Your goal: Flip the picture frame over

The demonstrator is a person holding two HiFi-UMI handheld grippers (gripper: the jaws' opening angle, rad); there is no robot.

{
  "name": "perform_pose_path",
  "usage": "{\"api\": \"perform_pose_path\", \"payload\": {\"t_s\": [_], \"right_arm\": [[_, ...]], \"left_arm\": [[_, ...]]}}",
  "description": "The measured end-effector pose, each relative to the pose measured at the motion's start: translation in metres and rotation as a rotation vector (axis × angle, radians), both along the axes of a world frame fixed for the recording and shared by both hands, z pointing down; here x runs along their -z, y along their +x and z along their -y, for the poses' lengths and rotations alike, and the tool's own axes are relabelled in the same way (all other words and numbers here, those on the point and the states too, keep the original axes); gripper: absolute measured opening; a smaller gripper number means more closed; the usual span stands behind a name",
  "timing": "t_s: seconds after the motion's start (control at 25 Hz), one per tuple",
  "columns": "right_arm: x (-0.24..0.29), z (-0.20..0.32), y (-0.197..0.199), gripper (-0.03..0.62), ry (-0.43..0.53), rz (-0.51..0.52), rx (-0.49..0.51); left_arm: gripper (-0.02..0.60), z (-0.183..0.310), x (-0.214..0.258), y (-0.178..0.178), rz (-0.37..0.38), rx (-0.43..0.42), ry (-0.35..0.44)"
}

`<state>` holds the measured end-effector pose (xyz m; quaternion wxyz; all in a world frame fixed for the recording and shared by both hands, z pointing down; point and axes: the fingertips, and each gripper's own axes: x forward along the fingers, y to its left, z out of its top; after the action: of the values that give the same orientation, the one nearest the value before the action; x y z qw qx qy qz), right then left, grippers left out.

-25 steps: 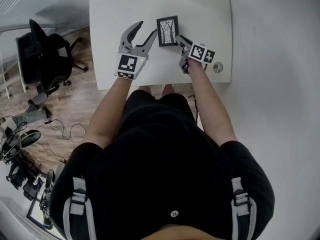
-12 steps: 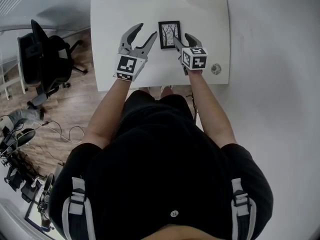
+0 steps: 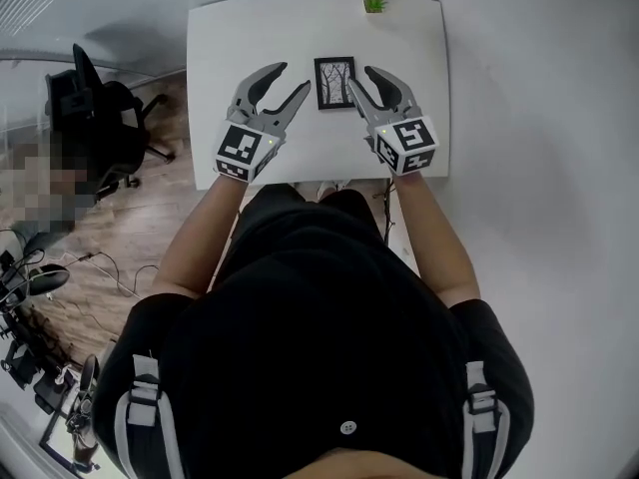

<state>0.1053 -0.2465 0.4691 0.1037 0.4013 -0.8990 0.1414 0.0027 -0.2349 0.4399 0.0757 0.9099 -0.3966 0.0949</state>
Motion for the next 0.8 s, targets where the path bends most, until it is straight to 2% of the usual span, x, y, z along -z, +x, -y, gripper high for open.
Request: {"api": "perform_pose_path", "payload": {"t_s": [0.16, 0.4, 0.48, 0.8], "right_arm": [[0.049, -0.015, -0.002, 0.084, 0.081, 0.048, 0.014], [0.109, -0.036, -0.008, 0.035, 0.186, 0.074, 0.050], [0.124, -0.039, -0.011, 0.011, 0.217, 0.070, 0.063], [0.146, -0.042, -0.016, 0.009, 0.254, 0.054, 0.111]], "left_arm": [[0.143, -0.017, 0.032, 0.005, -0.016, -0.046, 0.027], [0.022, -0.026, 0.082, 0.007, -0.066, -0.053, 0.091], [0.012, -0.027, 0.094, 0.007, -0.067, -0.059, 0.118], [0.008, -0.025, 0.113, 0.006, -0.064, -0.049, 0.138]]}}
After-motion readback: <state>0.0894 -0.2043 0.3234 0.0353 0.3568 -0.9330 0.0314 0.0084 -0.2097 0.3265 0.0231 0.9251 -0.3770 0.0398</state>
